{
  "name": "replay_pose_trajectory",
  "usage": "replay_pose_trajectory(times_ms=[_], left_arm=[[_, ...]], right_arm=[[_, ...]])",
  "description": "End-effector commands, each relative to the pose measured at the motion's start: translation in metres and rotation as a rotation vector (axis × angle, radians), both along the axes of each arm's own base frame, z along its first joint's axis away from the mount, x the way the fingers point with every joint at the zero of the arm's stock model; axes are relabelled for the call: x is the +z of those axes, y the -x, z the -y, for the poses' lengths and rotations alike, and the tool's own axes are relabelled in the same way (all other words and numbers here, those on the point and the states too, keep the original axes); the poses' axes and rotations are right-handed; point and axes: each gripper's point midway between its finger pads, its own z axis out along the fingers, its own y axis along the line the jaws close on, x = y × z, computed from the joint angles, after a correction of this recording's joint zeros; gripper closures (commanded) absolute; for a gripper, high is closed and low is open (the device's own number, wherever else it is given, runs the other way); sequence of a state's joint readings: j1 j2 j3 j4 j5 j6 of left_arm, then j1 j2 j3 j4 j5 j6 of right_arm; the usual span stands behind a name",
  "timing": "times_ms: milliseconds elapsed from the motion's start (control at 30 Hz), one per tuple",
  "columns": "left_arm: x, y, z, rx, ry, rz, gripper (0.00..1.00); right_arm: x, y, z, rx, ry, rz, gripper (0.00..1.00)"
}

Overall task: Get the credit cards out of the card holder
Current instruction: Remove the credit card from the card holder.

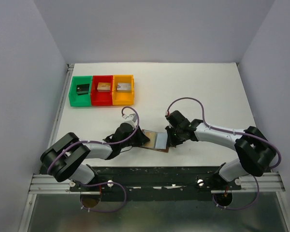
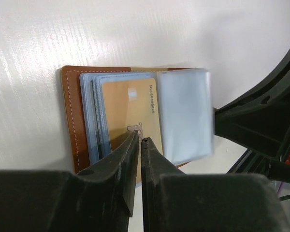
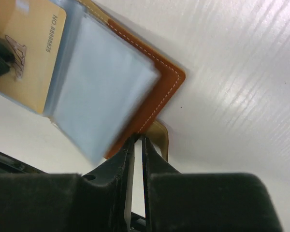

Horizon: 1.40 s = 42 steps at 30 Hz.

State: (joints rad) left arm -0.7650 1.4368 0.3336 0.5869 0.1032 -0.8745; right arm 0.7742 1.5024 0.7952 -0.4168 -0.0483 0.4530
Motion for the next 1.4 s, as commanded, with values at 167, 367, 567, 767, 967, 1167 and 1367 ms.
replay_pose_trajectory(times_ms=[167,367,567,767,967,1167,1367], left_arm=[[-0.02,0.001,-0.019,0.075,-0.058,-0.028,0.84],[-0.014,0.0,-0.02,0.086,-0.044,-0.018,0.84],[-0.006,-0.001,-0.019,0.087,-0.032,-0.004,0.84],[-0.001,-0.002,-0.016,0.083,-0.026,0.007,0.83],[-0.005,0.0,-0.016,0.083,-0.025,-0.005,0.83],[-0.009,0.002,-0.017,0.086,-0.026,-0.017,0.83],[-0.014,0.007,-0.024,0.094,-0.036,-0.023,0.83]], right_arm=[[0.007,-0.006,0.033,-0.075,0.074,0.074,0.81],[0.061,-0.02,0.037,-0.093,0.043,0.186,0.8],[0.156,-0.021,-0.026,0.052,-0.321,0.323,0.78],[0.178,-0.005,-0.093,0.161,-0.61,0.221,0.78],[0.118,-0.008,-0.112,0.145,-0.521,0.098,0.8],[0.066,-0.013,-0.11,0.098,-0.422,0.027,0.81],[0.029,-0.012,-0.087,0.048,-0.377,-0.039,0.81]])
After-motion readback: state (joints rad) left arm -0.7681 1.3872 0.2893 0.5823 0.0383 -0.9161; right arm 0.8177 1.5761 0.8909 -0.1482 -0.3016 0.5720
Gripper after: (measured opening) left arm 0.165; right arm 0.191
